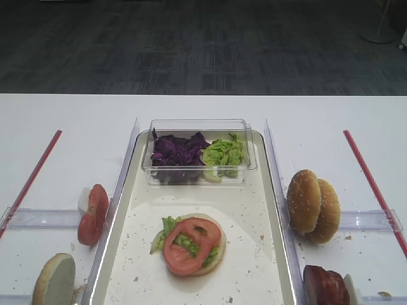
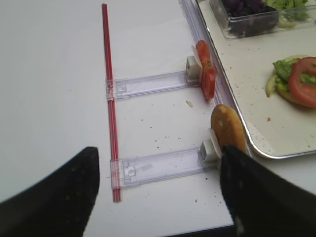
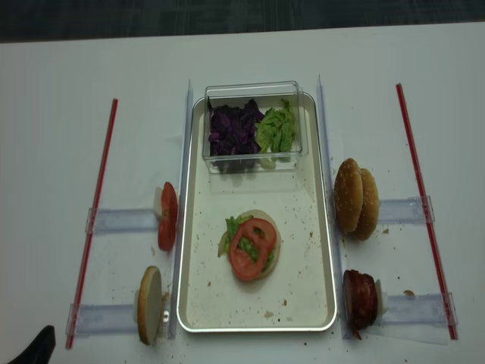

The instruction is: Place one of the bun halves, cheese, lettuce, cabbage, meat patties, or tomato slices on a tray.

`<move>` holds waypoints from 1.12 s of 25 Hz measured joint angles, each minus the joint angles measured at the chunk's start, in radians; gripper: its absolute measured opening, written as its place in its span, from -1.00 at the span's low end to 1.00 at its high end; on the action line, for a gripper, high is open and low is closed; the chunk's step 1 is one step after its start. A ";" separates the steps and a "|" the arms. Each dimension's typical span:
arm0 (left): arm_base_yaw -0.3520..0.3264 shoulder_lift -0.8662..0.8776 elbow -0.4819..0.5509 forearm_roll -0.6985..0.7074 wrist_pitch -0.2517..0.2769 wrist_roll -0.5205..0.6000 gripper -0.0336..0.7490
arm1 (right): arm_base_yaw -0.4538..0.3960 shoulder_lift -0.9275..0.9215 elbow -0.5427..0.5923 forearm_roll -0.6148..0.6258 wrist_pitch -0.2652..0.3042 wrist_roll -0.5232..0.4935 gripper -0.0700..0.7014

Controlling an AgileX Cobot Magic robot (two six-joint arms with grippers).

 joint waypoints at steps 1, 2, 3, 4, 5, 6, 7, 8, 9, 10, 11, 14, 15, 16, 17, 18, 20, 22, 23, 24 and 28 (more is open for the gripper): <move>0.000 0.000 0.000 0.000 0.000 0.000 0.30 | 0.000 0.000 0.000 0.000 0.000 0.000 0.94; 0.000 0.000 0.000 0.000 0.000 0.000 0.30 | 0.000 0.000 0.000 0.000 0.000 0.000 0.94; 0.000 0.000 0.000 0.000 0.000 0.000 0.30 | 0.000 0.000 0.000 0.000 0.000 0.000 0.94; 0.000 0.000 0.000 0.000 0.000 0.000 0.30 | 0.000 0.000 0.000 0.000 0.000 0.000 0.94; 0.000 0.000 0.000 0.000 0.000 0.000 0.30 | 0.000 0.000 0.000 0.000 0.000 0.000 0.94; 0.000 0.000 0.000 0.000 0.000 0.000 0.30 | 0.000 0.000 0.000 0.000 0.000 0.000 0.94; 0.000 0.000 0.000 0.000 0.000 0.000 0.30 | 0.000 0.000 0.000 0.000 0.000 -0.003 0.94; 0.000 0.000 0.000 0.000 0.000 0.000 0.30 | 0.000 0.000 0.000 0.000 0.000 -0.002 0.94; 0.000 0.000 0.000 0.000 0.000 0.000 0.30 | 0.000 0.000 0.000 0.000 0.000 -0.004 0.94; 0.000 0.000 0.000 0.000 0.000 0.000 0.30 | 0.000 0.000 0.000 0.000 0.000 -0.004 0.94; 0.000 0.000 0.000 0.000 0.000 0.000 0.30 | 0.000 0.000 0.000 0.000 0.000 -0.004 0.94; 0.011 0.000 0.000 0.000 0.000 0.000 0.30 | 0.000 0.000 0.000 0.000 0.000 -0.004 0.94; 0.020 0.000 0.000 0.000 0.000 0.000 0.30 | 0.000 0.000 0.000 0.000 0.000 -0.004 0.94; 0.028 0.000 0.000 0.000 0.000 0.000 0.30 | 0.000 0.000 0.000 0.000 0.000 -0.004 0.94; 0.033 0.000 0.000 0.000 0.000 0.000 0.30 | 0.000 0.000 0.000 0.000 0.000 -0.004 0.94; 0.037 0.000 0.000 0.001 0.000 0.000 0.30 | 0.000 0.000 0.000 0.000 0.000 -0.004 0.94; 0.037 0.000 0.000 0.001 0.000 0.000 0.30 | 0.000 0.000 0.000 0.000 0.000 -0.004 0.94; 0.037 0.000 0.000 0.001 0.000 0.000 0.30 | 0.000 0.000 0.000 0.000 0.000 -0.004 0.94; 0.037 0.000 0.000 0.001 0.000 0.000 0.30 | 0.000 0.000 0.000 0.000 0.000 -0.002 0.94; 0.037 0.000 0.000 0.001 0.000 0.000 0.30 | 0.000 0.000 0.000 0.000 0.000 -0.002 0.94; 0.037 0.000 0.000 0.002 0.000 0.000 0.30 | 0.000 0.000 0.000 0.000 0.000 -0.002 0.94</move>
